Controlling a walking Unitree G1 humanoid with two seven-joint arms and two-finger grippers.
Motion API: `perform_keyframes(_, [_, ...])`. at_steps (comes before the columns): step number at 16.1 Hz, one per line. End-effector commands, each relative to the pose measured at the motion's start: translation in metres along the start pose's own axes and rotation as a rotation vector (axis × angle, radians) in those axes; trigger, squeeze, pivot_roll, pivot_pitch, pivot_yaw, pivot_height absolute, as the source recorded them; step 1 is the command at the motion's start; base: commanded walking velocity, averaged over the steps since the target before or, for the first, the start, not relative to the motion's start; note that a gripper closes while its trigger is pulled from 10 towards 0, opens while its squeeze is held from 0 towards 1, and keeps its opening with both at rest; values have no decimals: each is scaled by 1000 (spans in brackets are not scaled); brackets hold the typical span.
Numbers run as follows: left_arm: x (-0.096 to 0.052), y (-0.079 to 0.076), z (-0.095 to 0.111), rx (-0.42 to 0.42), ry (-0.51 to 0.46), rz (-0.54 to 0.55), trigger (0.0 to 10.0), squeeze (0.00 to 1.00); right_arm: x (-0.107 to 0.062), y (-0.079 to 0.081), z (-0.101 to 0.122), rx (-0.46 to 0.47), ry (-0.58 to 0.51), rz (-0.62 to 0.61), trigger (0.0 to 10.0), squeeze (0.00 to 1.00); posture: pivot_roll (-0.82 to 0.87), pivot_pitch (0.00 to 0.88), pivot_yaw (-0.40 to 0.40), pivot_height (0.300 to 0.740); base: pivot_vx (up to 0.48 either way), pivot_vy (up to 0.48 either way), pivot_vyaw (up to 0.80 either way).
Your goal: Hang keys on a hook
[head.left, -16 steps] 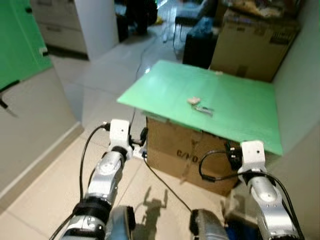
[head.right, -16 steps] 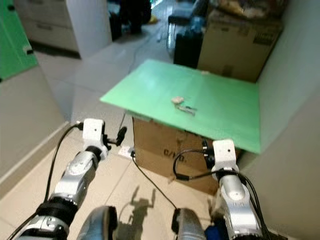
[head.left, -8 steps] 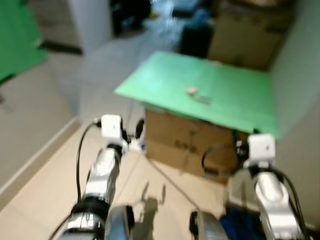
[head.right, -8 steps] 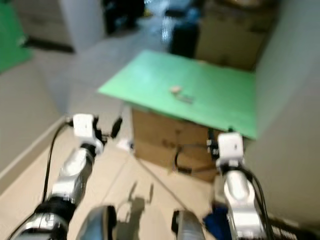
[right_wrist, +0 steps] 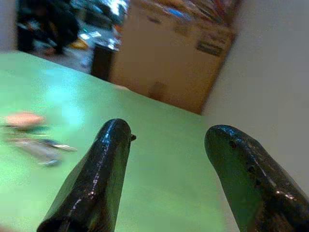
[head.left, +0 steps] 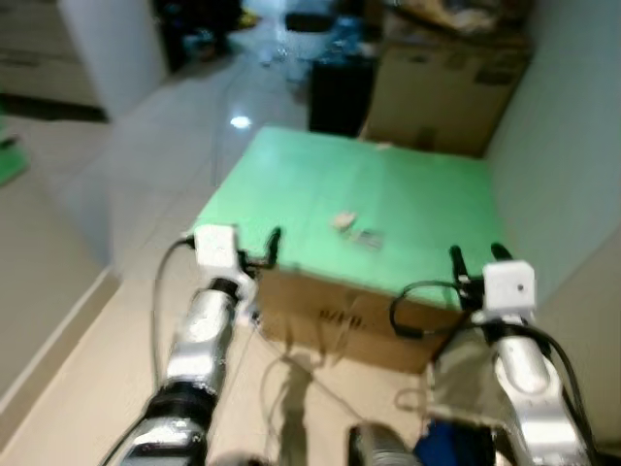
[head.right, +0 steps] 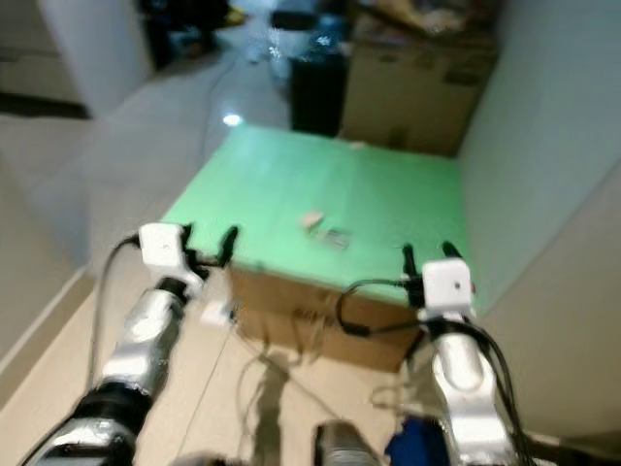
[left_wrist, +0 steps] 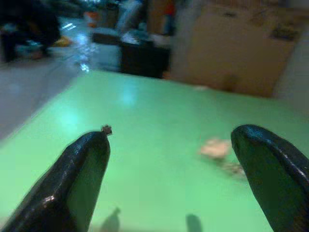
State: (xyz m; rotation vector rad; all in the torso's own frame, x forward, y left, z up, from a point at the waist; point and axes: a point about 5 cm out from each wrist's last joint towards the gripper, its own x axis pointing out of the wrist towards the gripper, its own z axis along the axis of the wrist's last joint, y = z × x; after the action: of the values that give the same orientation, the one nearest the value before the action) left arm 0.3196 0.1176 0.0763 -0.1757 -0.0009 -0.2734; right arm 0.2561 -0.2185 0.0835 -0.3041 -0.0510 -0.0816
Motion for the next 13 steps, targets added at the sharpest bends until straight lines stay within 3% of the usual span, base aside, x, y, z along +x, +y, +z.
perform_keyframes(1, [0, 2, 3, 27, -6, -15, 10000, 0, 3, 0, 5, 13, -18, -6, 10000, 0, -128, 0, 1, 724, 480, 0, 0])
perform_keyframes(3, [1, -4, 1, 58, 6, -54, 10000, 0, 3, 2, 5, 5, -22, 9, 10000, 0, -132, 0, 4, 736, 480, 0, -450])
perform_keyframes(6, [3, -11, -1, 79, 32, -91, 10000, 0, 0, 5, 0, 12, 20, 4, 10000, 0, -140, 0, 13, 736, 0, 0, -390])
perform_keyframes(10, [5, -8, -4, 65, 71, -88, 10000, 0, -6, 4, -3, 17, 30, -1, 10000, 0, -153, 0, 23, 736, 0, 0, -736])
perform_keyframes(13, [14, -10, -10, 125, 156, -122, 10000, 0, -8, 4, -4, 23, 43, -9, 10000, 0, -163, 0, 31, 736, 0, 0, -700])
